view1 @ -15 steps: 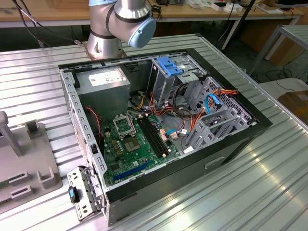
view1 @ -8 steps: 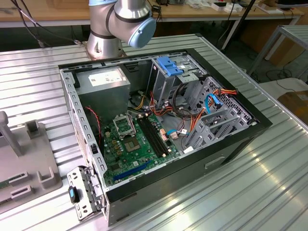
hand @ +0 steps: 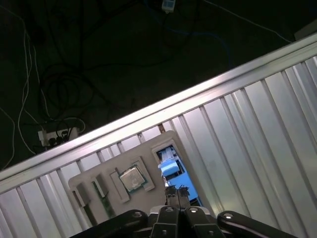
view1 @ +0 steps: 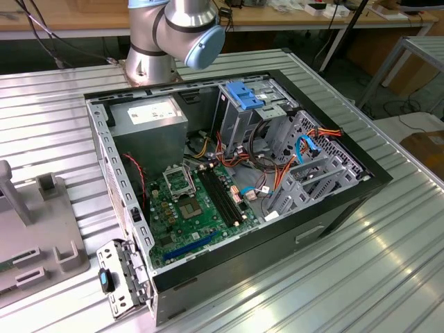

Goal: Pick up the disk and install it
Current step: 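Pick up the disk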

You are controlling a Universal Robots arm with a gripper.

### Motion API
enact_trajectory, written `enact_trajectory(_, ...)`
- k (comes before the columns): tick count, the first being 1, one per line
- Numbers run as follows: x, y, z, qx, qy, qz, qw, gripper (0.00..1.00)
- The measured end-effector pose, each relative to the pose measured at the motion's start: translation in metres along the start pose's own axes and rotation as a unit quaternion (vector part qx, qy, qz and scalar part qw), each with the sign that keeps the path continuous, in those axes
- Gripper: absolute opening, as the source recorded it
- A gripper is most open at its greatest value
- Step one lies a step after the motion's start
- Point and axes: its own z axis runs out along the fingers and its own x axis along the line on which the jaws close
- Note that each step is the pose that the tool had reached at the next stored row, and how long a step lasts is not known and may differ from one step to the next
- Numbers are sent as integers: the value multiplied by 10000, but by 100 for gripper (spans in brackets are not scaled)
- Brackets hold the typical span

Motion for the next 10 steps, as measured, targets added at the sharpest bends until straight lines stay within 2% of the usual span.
enact_trajectory(7, -5, -3, 0, 1, 2, -113, 9999, 11)
enact_trajectory(10, -21, -39, 1, 4, 6, -440, 9990, 11)
